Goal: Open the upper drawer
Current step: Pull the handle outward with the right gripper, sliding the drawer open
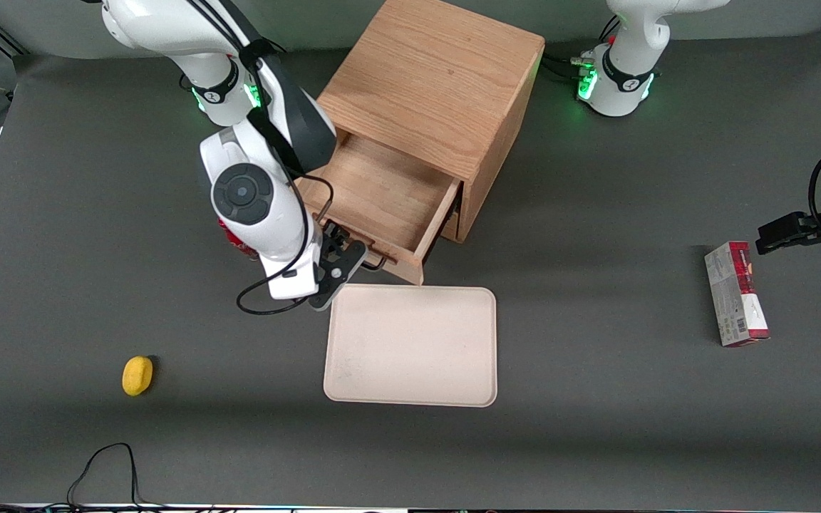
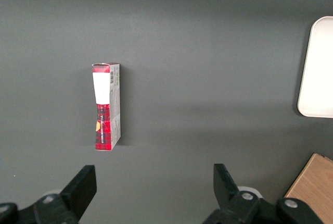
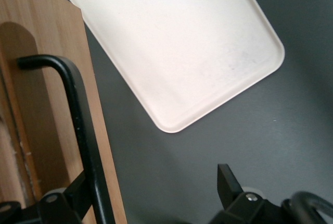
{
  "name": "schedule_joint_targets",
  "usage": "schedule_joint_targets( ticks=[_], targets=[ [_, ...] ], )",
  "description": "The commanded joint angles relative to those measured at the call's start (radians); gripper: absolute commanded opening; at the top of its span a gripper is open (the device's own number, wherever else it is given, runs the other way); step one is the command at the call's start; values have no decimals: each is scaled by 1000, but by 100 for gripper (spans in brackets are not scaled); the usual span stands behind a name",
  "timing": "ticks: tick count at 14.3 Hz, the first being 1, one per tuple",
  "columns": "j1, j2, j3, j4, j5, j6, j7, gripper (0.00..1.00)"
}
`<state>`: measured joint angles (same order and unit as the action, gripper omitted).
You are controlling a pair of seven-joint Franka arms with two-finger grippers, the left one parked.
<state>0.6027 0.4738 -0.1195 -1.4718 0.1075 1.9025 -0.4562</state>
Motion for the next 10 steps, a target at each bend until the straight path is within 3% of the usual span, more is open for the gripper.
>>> schedule_joint_targets(
  ticks=[1, 10],
  targets=[
    [-24, 54, 3, 76, -5, -26, -47, 100],
    [-95, 155, 6, 246, -5, -134, -98, 100]
  ],
)
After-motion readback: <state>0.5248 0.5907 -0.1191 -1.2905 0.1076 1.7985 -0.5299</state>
